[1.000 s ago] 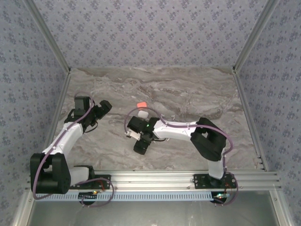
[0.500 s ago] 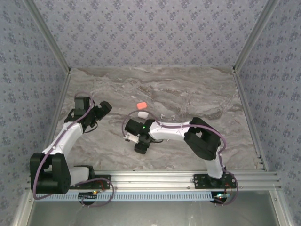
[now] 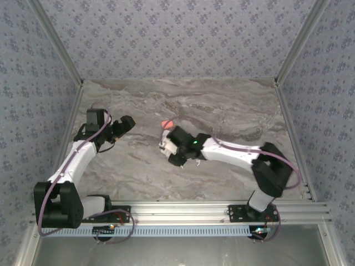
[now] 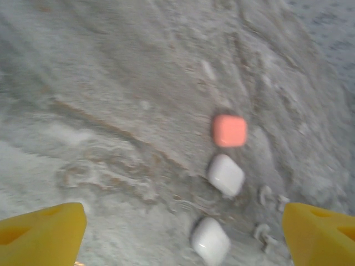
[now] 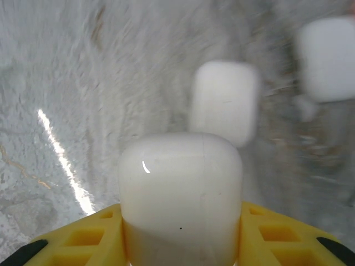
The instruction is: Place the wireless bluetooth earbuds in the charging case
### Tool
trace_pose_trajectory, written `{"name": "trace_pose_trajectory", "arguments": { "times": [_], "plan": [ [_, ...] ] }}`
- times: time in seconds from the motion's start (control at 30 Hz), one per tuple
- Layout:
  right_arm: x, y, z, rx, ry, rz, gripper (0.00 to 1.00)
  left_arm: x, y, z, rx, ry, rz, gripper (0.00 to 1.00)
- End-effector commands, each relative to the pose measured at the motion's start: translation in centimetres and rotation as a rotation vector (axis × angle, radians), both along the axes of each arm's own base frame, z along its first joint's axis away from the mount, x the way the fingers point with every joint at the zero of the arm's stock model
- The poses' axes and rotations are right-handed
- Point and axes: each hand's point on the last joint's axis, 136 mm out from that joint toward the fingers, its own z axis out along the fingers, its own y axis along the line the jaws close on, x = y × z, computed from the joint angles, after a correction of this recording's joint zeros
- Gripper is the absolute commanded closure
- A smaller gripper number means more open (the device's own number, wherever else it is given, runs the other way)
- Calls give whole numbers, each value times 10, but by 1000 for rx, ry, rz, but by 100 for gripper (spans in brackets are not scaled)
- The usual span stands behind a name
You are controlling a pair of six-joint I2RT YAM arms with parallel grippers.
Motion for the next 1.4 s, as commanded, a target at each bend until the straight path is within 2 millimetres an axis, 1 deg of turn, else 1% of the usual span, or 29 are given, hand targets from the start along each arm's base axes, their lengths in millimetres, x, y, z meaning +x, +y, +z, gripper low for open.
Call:
{"name": "trace_pose_trajectory", "arguments": {
  "times": [0.0, 0.07, 0.17, 0.2, 0.3, 0.4, 0.47, 0.57, 0.7, 0.8, 0.93, 1.1, 1.37],
  "plan": [
    [27, -6, 55, 169, -155, -17, 61, -10, -43, 56, -106, -146, -228, 10],
    [35, -16, 79, 219, -217, -11, 61, -18, -63, 75, -146, -193, -314, 10],
    [44, -25, 116, 300, -316, 2, 62, -30, -94, 98, -199, -257, -434, 11],
    [45, -27, 125, 316, -344, 8, 62, -34, -105, 105, -215, -276, -476, 12],
    [49, -31, 147, 349, -396, 24, 62, -44, -135, 121, -251, -313, -583, 16],
    [49, -31, 159, 348, -415, 45, 62, -50, -158, 129, -262, -331, -658, 19],
    [48, -31, 163, 350, -419, 55, 62, -51, -170, 132, -266, -335, -689, 20],
    [47, -31, 163, 354, -418, 58, 62, -53, -185, 134, -274, -337, -731, 24],
    [47, -30, 164, 363, -415, 57, 62, -58, -202, 130, -279, -317, -786, 31],
    [45, -28, 166, 372, -413, 62, 62, -60, -211, 128, -284, -310, -810, 37],
    [44, -26, 166, 381, -413, 64, 62, -61, -217, 124, -281, -303, -816, 42],
    [44, -26, 166, 384, -407, 56, 61, -61, -221, 117, -287, -287, -820, 53],
    [46, -29, 162, 375, -387, 33, 60, -62, -223, 117, -281, -295, -826, 69]
  ]
}}
